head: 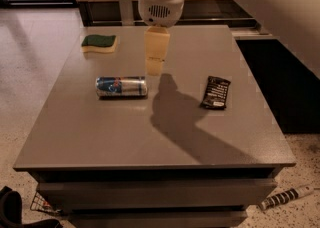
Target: Place redbull can upright
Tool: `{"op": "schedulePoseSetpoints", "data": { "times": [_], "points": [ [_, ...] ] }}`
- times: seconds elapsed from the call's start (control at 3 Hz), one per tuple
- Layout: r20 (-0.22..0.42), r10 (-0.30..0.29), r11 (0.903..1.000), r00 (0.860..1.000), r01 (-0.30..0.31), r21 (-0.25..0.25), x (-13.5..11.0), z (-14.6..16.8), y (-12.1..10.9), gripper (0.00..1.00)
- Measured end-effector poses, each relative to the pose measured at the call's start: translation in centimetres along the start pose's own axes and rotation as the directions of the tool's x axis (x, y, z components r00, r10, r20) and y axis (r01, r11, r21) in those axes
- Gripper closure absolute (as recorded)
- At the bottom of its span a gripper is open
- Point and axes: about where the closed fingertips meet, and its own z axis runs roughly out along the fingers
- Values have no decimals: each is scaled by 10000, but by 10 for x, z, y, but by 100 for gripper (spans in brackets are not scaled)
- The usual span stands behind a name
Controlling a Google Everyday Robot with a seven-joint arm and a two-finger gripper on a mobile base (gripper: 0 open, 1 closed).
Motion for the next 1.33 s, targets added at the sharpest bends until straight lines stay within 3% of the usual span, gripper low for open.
{"op": "schedulePoseSetpoints", "data": {
  "times": [0.33,0.67,1.33],
  "points": [
    [534,-502,9978,9973,524,-396,-49,28,7,0],
    [534,-502,9978,9973,524,-395,-49,28,7,0],
    [303,-853,9925,9959,876,-853,-67,61,-1,0]
  ]
}}
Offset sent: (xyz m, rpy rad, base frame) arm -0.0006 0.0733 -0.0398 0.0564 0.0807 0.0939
